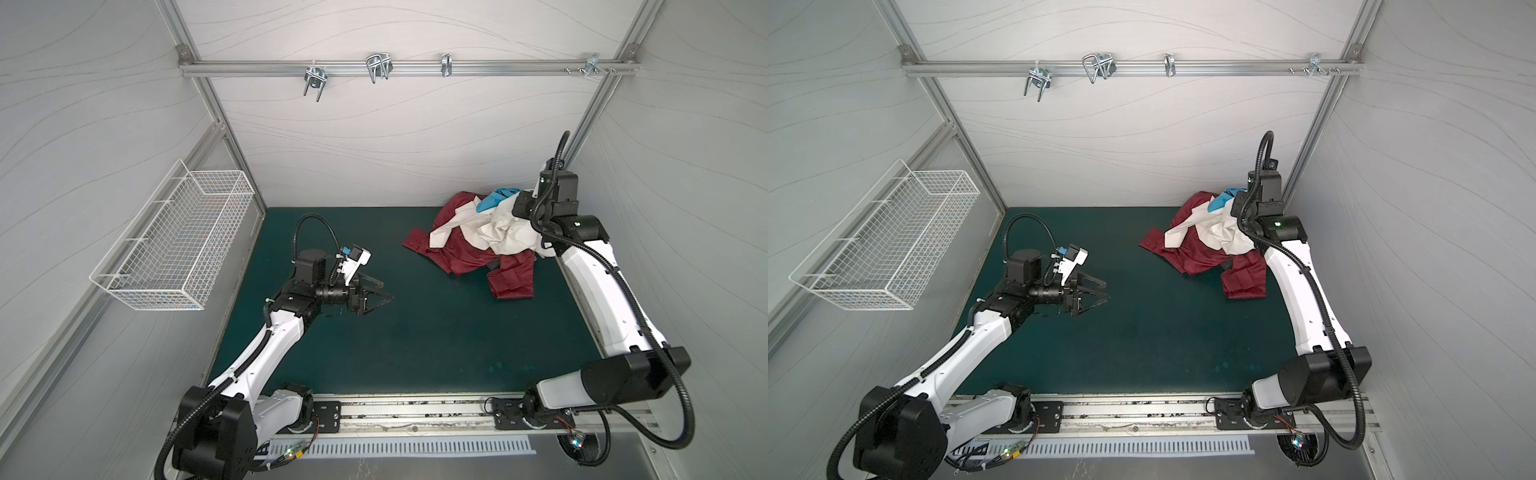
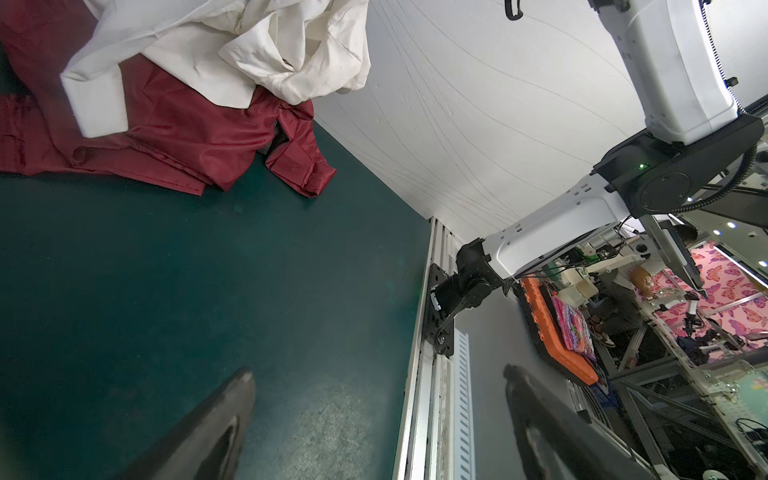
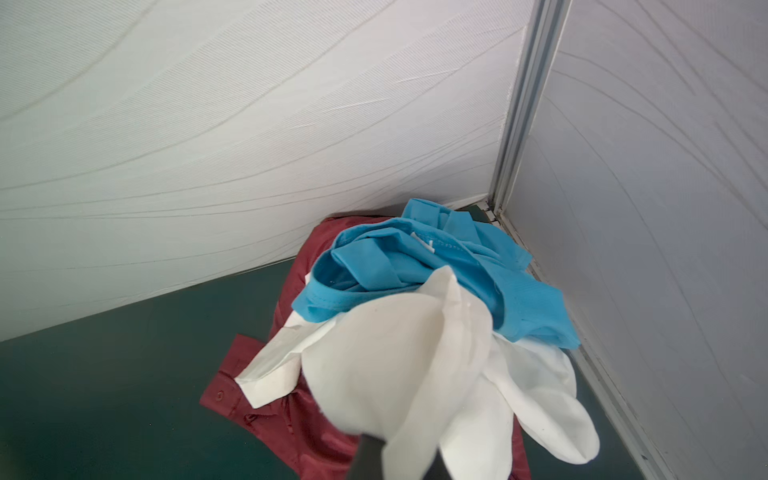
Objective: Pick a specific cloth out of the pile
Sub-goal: 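Lift the white shirt high out of the pile with the right gripper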
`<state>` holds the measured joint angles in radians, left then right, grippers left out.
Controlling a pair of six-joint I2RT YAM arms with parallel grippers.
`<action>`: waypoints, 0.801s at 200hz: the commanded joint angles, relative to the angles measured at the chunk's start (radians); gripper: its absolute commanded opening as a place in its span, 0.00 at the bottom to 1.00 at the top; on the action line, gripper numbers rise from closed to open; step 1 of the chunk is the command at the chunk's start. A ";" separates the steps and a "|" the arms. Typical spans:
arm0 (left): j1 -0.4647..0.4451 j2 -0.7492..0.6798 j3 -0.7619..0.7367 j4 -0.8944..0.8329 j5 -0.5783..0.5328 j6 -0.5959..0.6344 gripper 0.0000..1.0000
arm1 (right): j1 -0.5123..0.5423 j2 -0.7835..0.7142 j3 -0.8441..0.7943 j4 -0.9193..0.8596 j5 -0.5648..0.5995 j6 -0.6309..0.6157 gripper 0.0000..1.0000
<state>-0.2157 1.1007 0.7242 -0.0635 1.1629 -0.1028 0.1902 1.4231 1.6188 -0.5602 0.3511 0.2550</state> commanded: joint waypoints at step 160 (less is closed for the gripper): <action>-0.013 -0.038 0.029 0.005 -0.004 0.040 0.95 | -0.007 -0.168 0.225 0.366 -0.262 0.027 0.00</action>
<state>-0.2237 1.0840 0.7242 -0.0681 1.1587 -0.0814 0.1875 1.3193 1.8137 -0.3862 0.1413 0.2810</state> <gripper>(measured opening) 0.952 0.048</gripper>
